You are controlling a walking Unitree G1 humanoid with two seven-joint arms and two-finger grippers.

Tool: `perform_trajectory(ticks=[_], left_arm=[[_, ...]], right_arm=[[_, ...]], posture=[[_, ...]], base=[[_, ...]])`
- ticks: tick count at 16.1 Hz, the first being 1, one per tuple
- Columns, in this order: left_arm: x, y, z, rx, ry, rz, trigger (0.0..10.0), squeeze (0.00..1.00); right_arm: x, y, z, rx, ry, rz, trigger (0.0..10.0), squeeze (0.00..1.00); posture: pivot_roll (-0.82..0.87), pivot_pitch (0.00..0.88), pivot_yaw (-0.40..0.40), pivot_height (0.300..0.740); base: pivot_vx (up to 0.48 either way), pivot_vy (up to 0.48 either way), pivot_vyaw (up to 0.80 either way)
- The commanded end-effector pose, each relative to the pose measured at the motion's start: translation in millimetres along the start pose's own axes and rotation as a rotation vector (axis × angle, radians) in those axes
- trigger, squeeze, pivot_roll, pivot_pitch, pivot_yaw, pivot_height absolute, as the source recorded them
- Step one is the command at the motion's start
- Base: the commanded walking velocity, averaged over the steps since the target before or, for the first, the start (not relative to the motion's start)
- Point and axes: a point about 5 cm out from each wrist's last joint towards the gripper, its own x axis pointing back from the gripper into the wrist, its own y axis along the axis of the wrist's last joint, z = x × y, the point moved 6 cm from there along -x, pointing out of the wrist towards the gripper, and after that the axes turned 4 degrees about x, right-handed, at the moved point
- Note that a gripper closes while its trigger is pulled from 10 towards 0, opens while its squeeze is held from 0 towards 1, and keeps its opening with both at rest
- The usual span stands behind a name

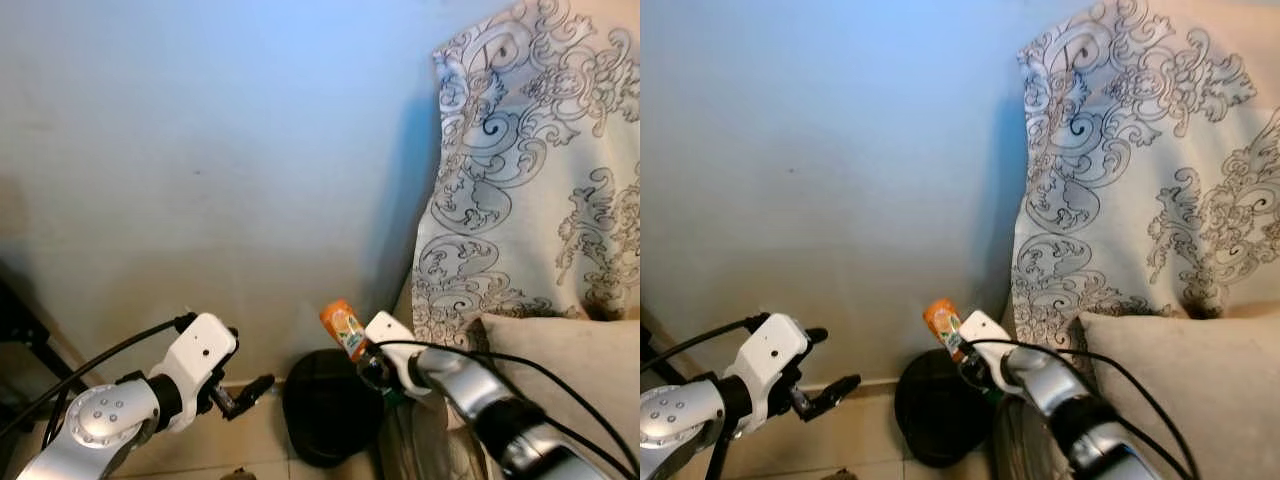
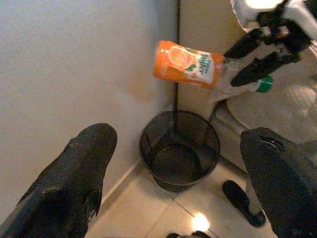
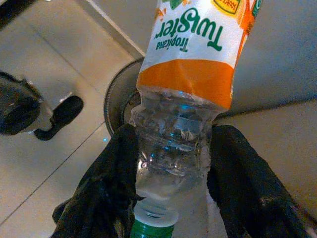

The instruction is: Clean up the room

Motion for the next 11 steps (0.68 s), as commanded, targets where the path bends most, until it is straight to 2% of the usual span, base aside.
perform_trajectory(ticks=[1,3,6,11], left_arm=[[0.6,-2.1,-2.8,0.005,-0.032,0.017,10.0,0.0],[3.2,-0.3,-5.3,-0.003,-0.065,0.022,10.0,0.0],[7.8,1.2,-15.3,-0.005,-0.127,0.026,10.0,0.0],[12.0,-0.4,-22.4,0.0,-0.153,0.045,10.0,0.0]], right_arm=[[-1.4,6.4,-8.5,-0.02,-0.045,-0.012,10.0,0.0],[-7.5,6.0,-5.4,-0.017,-0.06,0.009,10.0,0.0],[-10.1,2.9,-11.6,-0.04,-0.147,0.032,10.0,0.0],[-11.2,9.1,-18.9,-0.052,-0.236,0.019,10.0,0.0]], posture=[[0.12,0.0,-0.055,0.74],[0.14,0.0,-0.06,0.74],[0.14,0.0,-0.06,0.74],[0.15,0.0,-0.055,0.74]], base=[[0.0,0.0,0.0],[0.0,0.0,0.0],[0.0,0.0,0.0],[0.0,0.0,0.0]])
